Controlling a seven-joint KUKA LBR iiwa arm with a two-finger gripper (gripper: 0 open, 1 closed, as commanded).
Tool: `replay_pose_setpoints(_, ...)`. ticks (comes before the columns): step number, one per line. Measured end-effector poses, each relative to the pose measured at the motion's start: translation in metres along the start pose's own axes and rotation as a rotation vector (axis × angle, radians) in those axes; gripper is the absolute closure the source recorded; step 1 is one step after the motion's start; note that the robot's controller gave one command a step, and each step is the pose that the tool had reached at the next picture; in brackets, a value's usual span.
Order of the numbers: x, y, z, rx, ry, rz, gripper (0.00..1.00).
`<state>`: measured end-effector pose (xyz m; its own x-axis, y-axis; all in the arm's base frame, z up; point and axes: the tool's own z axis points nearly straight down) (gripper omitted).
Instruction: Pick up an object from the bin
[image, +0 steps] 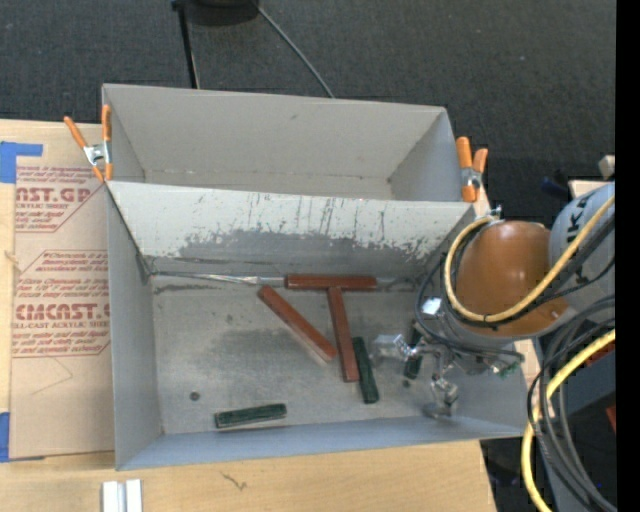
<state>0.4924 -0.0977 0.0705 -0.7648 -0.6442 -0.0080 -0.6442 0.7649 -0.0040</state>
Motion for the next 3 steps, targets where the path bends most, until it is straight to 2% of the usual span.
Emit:
replay_pose_setpoints(1, 0.000, 0.000, 0.000, 0.000, 0.001, 0.000, 0.00)
replay_pose_setpoints(2, -0.023, -0.048, 0.000, -0.007, 0.007, -0.027, 0.00)
replay_pose_setpoints(3, 0.003, -0.044, 0.000, -0.004, 0.002, -0.083, 1.00)
